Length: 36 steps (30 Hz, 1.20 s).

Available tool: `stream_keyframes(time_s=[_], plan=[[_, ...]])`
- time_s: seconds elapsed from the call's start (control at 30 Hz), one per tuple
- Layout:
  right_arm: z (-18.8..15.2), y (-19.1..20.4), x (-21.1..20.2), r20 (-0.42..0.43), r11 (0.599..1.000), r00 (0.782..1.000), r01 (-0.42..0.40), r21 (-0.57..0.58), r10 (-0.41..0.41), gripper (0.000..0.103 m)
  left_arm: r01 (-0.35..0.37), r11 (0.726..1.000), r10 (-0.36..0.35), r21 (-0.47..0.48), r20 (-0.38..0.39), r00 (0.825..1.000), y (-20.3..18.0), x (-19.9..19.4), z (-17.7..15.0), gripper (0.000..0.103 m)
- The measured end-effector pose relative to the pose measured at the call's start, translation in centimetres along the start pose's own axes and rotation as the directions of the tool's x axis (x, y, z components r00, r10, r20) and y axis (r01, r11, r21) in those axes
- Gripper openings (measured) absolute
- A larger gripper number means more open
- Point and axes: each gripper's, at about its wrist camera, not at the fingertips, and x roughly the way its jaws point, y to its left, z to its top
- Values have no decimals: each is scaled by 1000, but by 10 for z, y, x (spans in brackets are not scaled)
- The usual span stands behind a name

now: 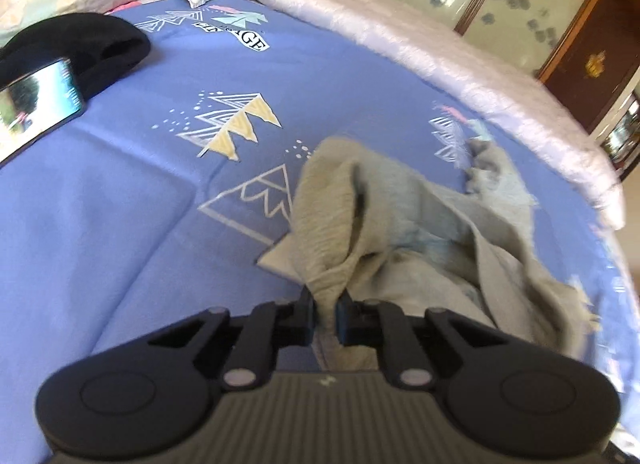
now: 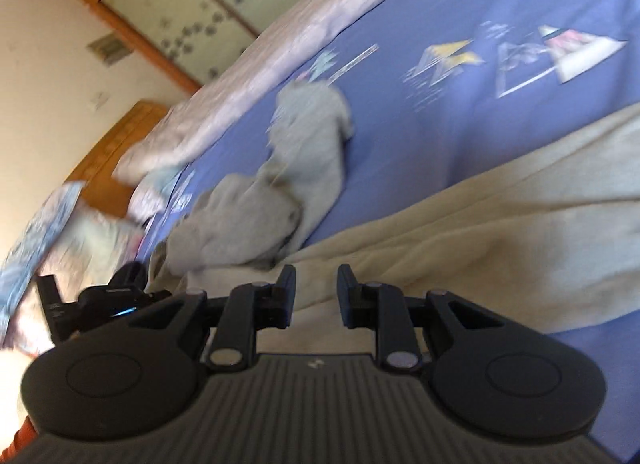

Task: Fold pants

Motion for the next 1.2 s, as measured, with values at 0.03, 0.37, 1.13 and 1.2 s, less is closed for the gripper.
stream_keyframes(time_s=[0.03,0.37,1.13,1.2], plan=[[-1,3,4,-9,1000,1000,-6,-11,6,26,13,1000,-13,-8,5,1000,3,-12,-6,9],[-27,5,9,-68,1000,998,-1,4,1,26,26,995,-23,-99,30,999,53,-122,-80,10],[-40,-15,14,-121,987,991,-40,153,59,20,-225,320,-88,920,265,960,-170,-31,-140,50],[-38,-14,13,-128,988,990,-36,148,55,20,-226,306,-65,925,258,964,-177,-15,-133,33]])
